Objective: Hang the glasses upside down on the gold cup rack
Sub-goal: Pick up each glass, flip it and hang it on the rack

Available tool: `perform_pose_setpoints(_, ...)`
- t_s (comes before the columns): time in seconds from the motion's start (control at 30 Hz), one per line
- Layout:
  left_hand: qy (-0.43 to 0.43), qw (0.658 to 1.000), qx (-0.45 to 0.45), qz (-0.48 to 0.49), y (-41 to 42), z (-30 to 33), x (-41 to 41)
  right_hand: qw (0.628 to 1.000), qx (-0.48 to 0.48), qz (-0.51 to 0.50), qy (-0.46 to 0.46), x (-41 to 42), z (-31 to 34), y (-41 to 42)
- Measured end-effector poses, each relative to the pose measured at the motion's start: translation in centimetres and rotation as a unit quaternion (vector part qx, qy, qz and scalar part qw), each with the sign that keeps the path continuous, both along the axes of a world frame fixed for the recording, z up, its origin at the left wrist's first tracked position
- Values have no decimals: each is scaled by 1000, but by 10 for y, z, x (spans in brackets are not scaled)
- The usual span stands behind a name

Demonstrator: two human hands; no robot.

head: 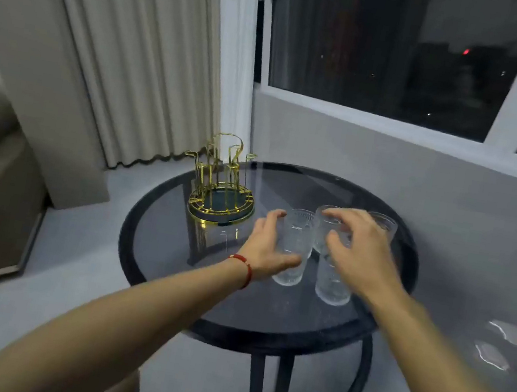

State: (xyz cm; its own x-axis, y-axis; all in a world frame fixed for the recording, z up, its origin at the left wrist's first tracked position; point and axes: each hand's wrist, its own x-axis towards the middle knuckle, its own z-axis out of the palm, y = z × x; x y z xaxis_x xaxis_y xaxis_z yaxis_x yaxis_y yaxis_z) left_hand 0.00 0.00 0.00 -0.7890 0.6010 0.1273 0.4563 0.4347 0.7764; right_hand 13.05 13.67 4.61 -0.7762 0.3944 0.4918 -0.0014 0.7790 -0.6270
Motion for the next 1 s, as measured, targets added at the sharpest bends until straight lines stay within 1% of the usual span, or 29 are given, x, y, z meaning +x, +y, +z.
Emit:
perform_pose_setpoints(0.07,21,1000,3,20,5,0,5,995,-80,-16,52,18,-13,-16)
perform_pose_setpoints(0.13,10,999,10,40,15,-8,4,990,-108,-8,95,28,-36,-29)
perform_pose_setpoints(0.17,6,999,18,46,20,-14,0,989,-116,-2,92,27,-47,-31)
perform_pose_setpoints(0.23,5,998,33,51,26,-21,-7,987,-139,17,75,18,-55,-29)
perform_pose_setpoints(0.3,13,997,59,56,23,-23,-12,989,-130,47,55,7,-55,-28)
perform_pose_setpoints(0.4,21,989,131,68,4,-22,-21,989,-121,78,41,-8,-59,-28)
perform_pose_setpoints(0.47,10,977,189,103,-13,-19,-30,986,-134,97,20,-28,-64,-31)
perform_pose_setpoints(0.53,-16,960,236,147,-28,-14,-42,981,-156,115,-26,-51,-66,-41)
perform_pose_setpoints(0.6,-30,950,259,171,-40,-10,-54,973,-178,125,-82,-78,-68,-52)
perform_pose_setpoints(0.63,-36,946,271,177,-46,-8,-60,966,-202,123,-109,-92,-68,-57)
perform_pose_setpoints(0.67,-46,940,284,182,-51,-7,-67,953,-246,117,-129,-107,-65,-63)
perform_pose_setpoints(0.7,-65,932,302,188,-55,-7,-73,931,-317,111,-141,-121,-62,-68)
perform_pose_setpoints(0.73,-96,920,326,194,-60,-7,-82,896,-405,112,-144,-138,-59,-73)
perform_pose_setpoints(0.77,-134,906,351,195,-64,-7,-88,849,-495,124,-139,-151,-56,-75)
perform_pose_setpoints(0.8,-172,891,375,191,-67,-8,-93,803,-564,141,-128,-161,-53,-76)
perform_pose_setpoints(0.83,-202,879,391,184,-70,-9,-99,774,-603,156,-115,-169,-49,-75)
perform_pose_setpoints(0.87,-226,870,402,174,-73,-10,-106,762,-619,165,-102,-177,-47,-75)
perform_pose_setpoints(0.9,-241,865,410,159,-75,-11,-112,760,-623,165,-86,-180,-45,-75)
perform_pose_setpoints(0.93,-248,864,414,142,-77,-12,-118,767,-619,157,-68,-184,-42,-75)
perform_pose_setpoints(0.97,-244,866,416,132,-79,-15,-125,785,-602,138,-49,-188,-39,-75)
perform_pose_setpoints(1.0,-227,872,413,135,-81,-17,-132,813,-570,116,-34,-191,-35,-73)
